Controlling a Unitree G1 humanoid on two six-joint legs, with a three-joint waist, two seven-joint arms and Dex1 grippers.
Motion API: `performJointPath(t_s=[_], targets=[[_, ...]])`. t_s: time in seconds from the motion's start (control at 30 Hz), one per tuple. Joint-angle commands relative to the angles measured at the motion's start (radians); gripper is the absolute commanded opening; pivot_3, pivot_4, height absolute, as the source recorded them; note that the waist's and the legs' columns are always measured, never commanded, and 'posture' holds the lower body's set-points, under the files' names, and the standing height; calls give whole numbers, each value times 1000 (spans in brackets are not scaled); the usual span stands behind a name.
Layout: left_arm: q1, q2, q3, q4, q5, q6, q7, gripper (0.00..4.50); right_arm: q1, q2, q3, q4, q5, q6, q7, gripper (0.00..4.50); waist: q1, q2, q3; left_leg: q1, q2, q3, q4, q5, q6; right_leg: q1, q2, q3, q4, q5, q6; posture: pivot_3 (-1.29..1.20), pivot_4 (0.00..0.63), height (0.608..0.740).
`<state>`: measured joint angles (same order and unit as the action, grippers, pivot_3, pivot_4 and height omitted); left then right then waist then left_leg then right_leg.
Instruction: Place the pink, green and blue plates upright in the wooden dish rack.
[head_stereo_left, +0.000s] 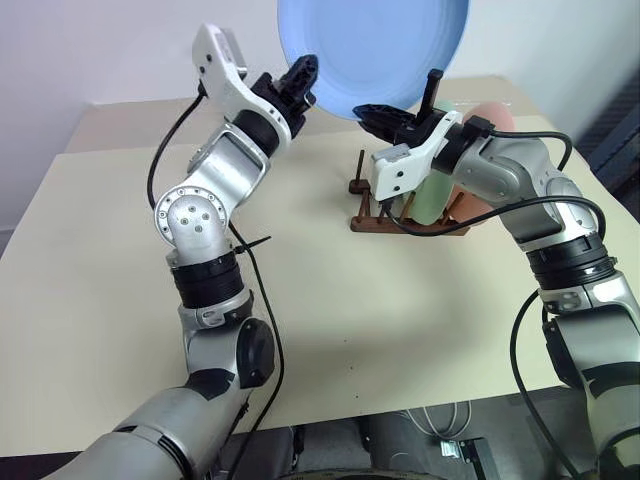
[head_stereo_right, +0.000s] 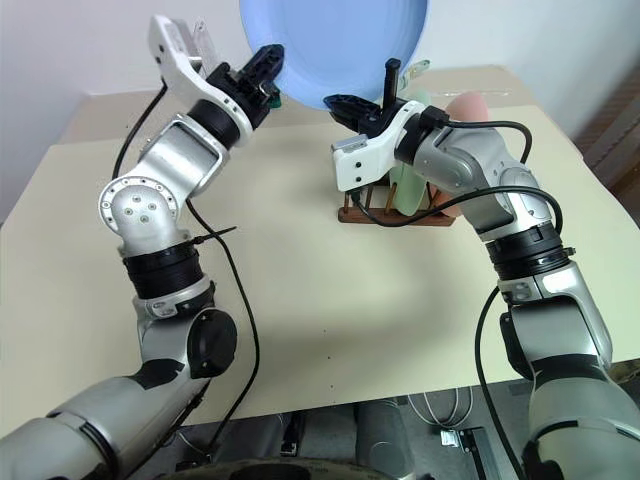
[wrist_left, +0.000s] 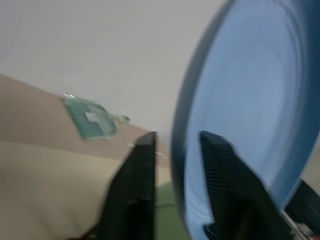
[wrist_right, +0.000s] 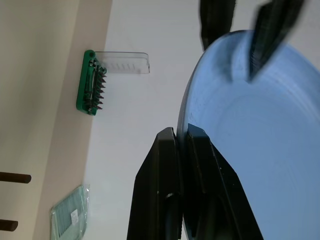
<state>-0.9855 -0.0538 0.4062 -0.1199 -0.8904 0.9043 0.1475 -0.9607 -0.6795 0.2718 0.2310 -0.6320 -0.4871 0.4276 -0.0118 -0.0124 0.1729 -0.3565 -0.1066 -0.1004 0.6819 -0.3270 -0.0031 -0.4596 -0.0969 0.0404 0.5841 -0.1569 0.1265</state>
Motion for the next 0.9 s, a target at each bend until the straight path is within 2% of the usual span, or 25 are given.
performJointPath(t_s=[0.03,0.1,0.27,0.4,0.47,0.5,0.53,0.57,0.63,0.73,0.9], targets=[[-12,31,-4,-31,-68,-18,-55,3592,-27,-12,-35,-21,13,-2,-23,0,-2,0,0,0,0,0,0,0,0,0,0,0,0,0,0,0,150,735],[6,44,5,-45,-121,-8,-79,4435,-29,-20,-41,-18,12,1,-28,0,-1,0,0,0,0,0,0,0,0,0,0,0,0,0,0,0,150,735],[120,96,17,-110,-259,21,-138,4435,-59,-37,-126,2,6,113,-108,0,-1,0,0,0,0,0,0,0,0,0,0,0,0,0,0,0,150,735],[142,268,-55,-108,-142,-28,-279,4435,-70,34,-229,-18,202,188,-106,0,-2,0,0,0,1,0,0,0,0,-1,1,0,0,1,-1,0,150,735],[126,382,-60,-44,-85,-79,-390,4435,-102,174,-345,-59,526,315,-59,0,-9,0,0,1,1,0,-2,0,0,0,1,0,-1,1,-1,0,150,735],[125,451,-82,-20,-8,-140,-447,4435,-135,262,-425,-104,778,453,-24,0,-12,1,0,1,2,0,-2,0,0,1,2,0,-1,1,-2,0,150,735],[126,494,-99,-4,46,-185,-484,4435,-157,319,-479,-138,945,554,0,0,-21,1,0,1,3,0,-2,0,-1,0,3,1,-2,2,-3,0,150,735],[130,523,-109,10,62,-208,-531,4435,-175,348,-522,-160,1049,628,6,0,-26,2,0,1,4,-1,-3,1,-2,-1,4,1,-2,3,-5,0,150,735],[160,573,-136,21,101,-265,-635,4435,-209,383,-609,-232,1355,804,20,0,-23,3,0,0,4,-4,-4,1,-2,-1,4,0,-1,3,-5,0,150,735],[183,618,-173,42,153,-328,-754,4435,-225,396,-686,-286,1645,985,-36,0,-14,3,0,-2,3,-8,-4,1,-2,0,3,-5,-2,3,-5,0,150,735],[193,680,-213,65,167,-338,-930,4435,-194,390,-736,-315,1923,1144,-166,0,-7,3,0,-1,3,-8,-4,1,-2,0,2,-6,-3,3,-5,0,150,735]])
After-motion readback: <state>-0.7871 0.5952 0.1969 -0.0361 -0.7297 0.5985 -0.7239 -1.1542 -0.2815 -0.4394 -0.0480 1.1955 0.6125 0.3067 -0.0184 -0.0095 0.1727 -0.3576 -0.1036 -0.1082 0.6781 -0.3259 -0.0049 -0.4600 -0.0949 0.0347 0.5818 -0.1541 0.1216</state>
